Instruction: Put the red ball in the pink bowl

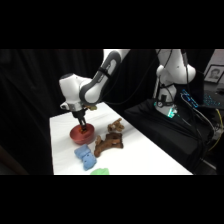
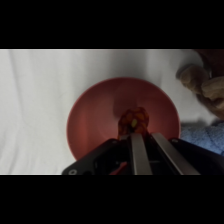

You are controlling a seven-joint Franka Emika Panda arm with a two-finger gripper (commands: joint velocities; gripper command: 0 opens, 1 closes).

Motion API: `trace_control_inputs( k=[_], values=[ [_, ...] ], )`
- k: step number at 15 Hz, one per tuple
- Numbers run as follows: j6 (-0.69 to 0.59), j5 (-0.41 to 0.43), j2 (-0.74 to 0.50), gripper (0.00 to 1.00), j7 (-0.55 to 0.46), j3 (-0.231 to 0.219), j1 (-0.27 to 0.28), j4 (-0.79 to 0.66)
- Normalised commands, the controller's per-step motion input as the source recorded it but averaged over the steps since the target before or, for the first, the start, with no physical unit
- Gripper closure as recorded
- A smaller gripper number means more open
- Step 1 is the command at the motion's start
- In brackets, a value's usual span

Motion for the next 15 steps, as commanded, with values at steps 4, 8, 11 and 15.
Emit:
trace_control_inputs(
  k=[4, 8, 11, 15],
  values=[
    [0.07, 0.071, 0.14, 0.51, -0.06, 0.05, -0.082, 0.21],
    [0.0, 0.03, 0.06, 0.18, 0.0, 0.019, -0.035, 0.2],
    [-0.07, -0.055, -0.1, 0.0, 0.06, -0.035, 0.036, 0.11],
    [-0.18, -0.084, -0.25, 0.0, 0.08, -0.045, 0.072, 0.0]
  ],
)
